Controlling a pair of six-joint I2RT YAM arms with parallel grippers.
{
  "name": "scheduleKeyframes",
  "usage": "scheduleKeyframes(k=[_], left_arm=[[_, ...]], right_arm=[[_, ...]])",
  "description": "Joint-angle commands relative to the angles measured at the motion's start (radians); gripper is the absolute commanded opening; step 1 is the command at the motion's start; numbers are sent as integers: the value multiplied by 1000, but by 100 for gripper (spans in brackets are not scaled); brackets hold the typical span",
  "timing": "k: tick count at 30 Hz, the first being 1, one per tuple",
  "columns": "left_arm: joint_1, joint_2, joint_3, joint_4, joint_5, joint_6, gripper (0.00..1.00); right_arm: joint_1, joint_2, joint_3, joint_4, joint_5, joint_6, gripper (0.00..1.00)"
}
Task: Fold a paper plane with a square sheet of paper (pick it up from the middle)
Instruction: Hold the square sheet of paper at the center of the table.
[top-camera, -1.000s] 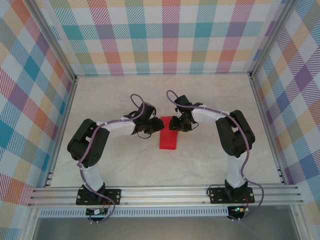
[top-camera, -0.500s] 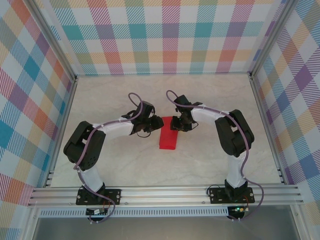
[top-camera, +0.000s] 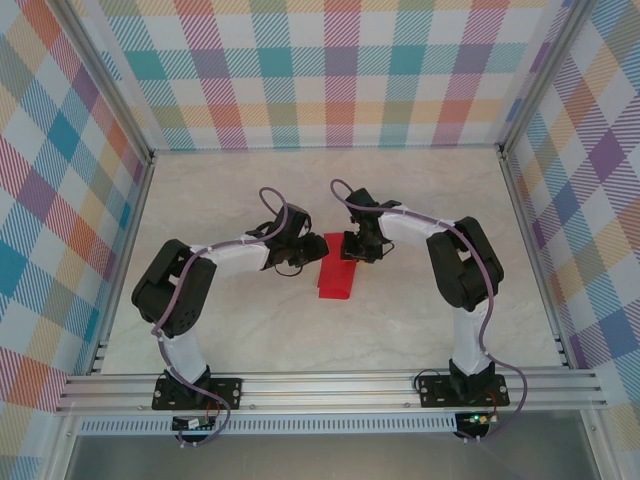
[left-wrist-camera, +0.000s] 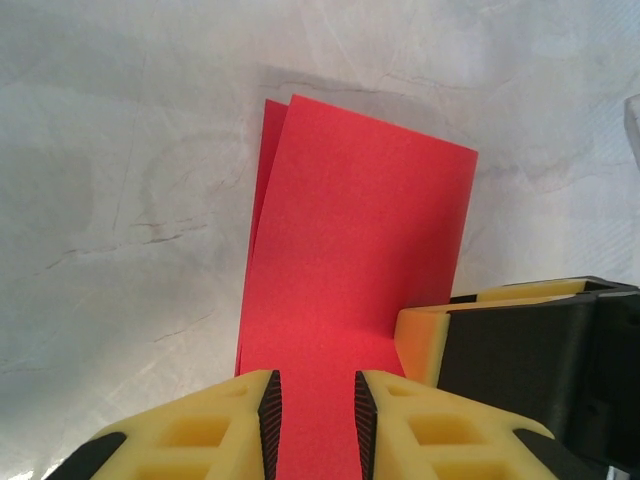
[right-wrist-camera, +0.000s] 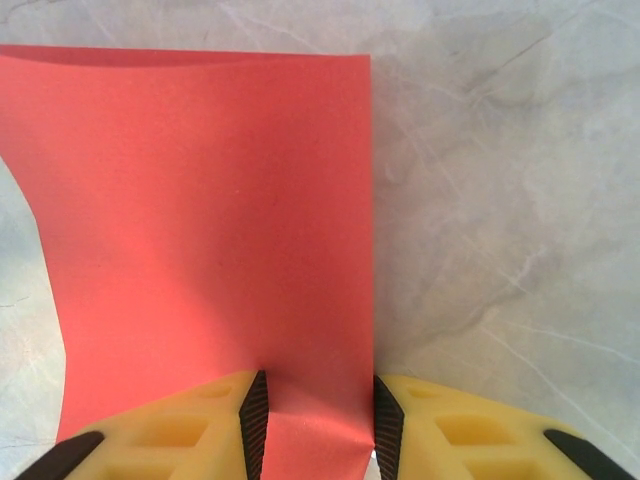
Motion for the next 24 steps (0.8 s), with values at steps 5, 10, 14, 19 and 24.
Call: scheduleKeyframes(k=[5,10,14,19,24], left_arm=[[-17,34,32,24,37,-10,28],[-18,57,46,31,70,-10,25],[-21,80,58,32,95,-7,21],[-24,98,69,30,108,-3,20],[-30,116,83,19,119,6,19]], right_arm=[[-13,94,-12,-62,105,-12,39],[-13,106,-4,-78,120,-15,40],[-11,122,8,-96,135,-9,40],[-8,134,14,-101,145,-11,41],[2,147,20,-108,156,-9,42]])
